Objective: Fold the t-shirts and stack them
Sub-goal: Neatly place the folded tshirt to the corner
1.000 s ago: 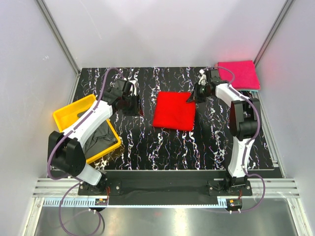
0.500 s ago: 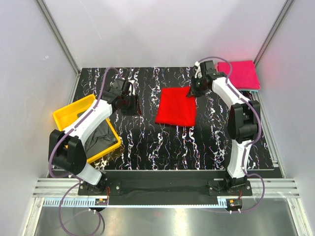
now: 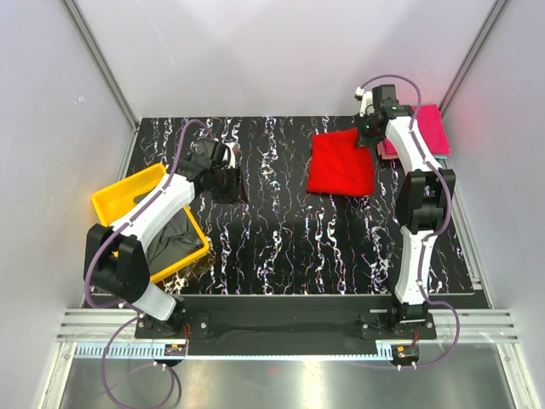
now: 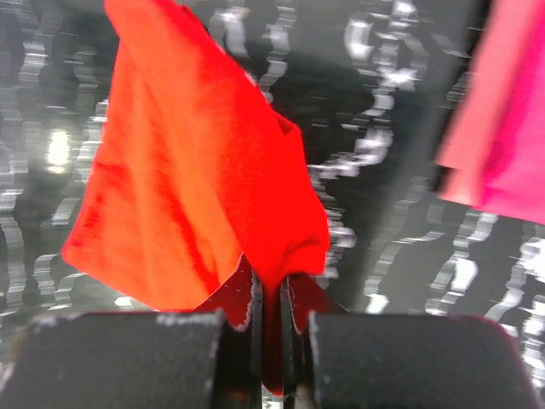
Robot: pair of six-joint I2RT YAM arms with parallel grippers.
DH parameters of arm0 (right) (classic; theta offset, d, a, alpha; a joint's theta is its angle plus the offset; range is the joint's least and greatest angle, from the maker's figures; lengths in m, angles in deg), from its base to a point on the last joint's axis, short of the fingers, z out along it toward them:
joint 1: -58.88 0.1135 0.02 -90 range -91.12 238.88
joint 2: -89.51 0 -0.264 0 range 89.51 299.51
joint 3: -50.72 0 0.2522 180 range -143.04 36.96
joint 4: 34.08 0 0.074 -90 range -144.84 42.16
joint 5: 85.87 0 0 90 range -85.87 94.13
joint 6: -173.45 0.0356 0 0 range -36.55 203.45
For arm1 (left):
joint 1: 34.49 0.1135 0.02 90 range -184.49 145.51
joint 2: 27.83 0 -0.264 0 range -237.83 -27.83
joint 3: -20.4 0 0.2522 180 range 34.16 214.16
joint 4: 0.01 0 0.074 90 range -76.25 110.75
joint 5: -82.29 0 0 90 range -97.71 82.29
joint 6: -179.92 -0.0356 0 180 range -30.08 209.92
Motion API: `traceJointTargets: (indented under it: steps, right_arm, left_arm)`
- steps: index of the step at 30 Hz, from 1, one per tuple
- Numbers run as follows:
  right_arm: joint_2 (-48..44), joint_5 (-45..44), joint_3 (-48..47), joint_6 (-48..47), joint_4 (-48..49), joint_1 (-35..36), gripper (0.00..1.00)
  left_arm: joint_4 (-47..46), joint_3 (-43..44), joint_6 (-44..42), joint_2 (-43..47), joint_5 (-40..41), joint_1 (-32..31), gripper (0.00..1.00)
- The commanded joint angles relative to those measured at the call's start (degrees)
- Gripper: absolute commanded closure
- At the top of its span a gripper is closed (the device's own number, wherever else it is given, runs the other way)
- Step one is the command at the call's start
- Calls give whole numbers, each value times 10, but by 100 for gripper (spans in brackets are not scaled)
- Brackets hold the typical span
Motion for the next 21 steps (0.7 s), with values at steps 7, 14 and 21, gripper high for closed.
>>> traceJointTargets:
  steps: [7, 14, 21]
  right_arm:
    - [27, -81, -79, -129, -8, -46, 100]
    - [50, -112, -177, -183, -51, -77, 100]
    - [36, -140, -201, -208, -33, -105, 100]
  left_arm:
    - [-40, -18, 0, 25, -81, 1, 57]
    - [-41, -19, -1, 19, -94, 1, 57]
    - [-49, -25, 1, 24, -119, 1, 57]
